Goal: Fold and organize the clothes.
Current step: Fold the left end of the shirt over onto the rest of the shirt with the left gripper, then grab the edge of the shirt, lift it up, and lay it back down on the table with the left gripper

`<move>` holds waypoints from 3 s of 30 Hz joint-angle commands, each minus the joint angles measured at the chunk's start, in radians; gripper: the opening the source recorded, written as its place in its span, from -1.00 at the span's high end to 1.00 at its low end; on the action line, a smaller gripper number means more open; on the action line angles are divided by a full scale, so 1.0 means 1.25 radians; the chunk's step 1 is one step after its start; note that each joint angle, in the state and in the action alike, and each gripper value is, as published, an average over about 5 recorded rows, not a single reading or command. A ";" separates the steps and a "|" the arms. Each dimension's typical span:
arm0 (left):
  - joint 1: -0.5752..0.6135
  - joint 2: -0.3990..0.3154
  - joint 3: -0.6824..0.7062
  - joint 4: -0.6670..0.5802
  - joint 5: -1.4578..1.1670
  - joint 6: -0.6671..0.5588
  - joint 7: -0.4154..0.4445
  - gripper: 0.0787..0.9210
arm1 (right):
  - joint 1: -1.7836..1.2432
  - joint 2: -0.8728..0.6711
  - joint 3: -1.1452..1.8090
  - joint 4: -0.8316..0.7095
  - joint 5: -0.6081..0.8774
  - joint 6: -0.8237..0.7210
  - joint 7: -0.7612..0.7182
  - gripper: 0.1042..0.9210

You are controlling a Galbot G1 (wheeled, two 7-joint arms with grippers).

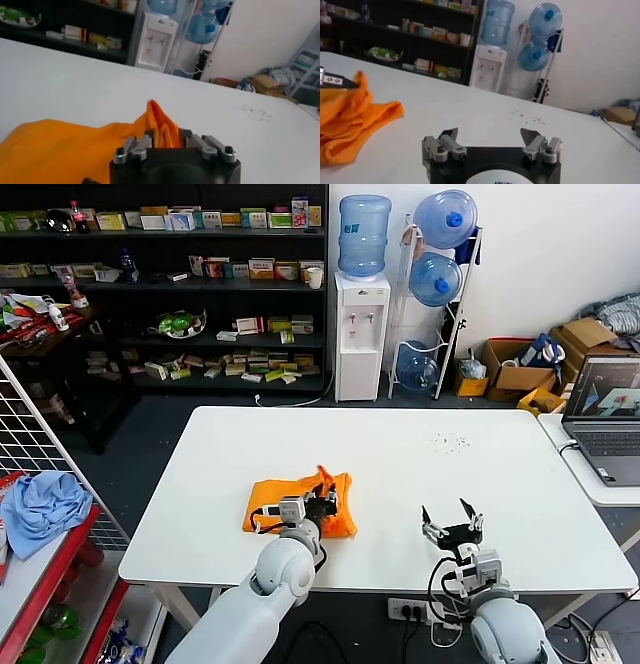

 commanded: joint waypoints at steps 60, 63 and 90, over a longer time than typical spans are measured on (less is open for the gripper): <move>0.049 0.250 -0.206 0.107 -0.112 0.098 0.382 -0.77 | -0.032 -0.019 0.016 0.016 0.019 0.000 -0.054 -0.76; 0.053 0.249 -0.206 0.097 -0.111 0.097 0.380 -0.68 | -0.034 -0.017 0.015 0.023 0.019 -0.002 -0.052 -0.76; 0.110 0.358 -0.267 0.003 -0.109 0.109 0.286 0.88 | -0.031 -0.009 -0.005 0.040 0.012 -0.006 -0.042 -0.76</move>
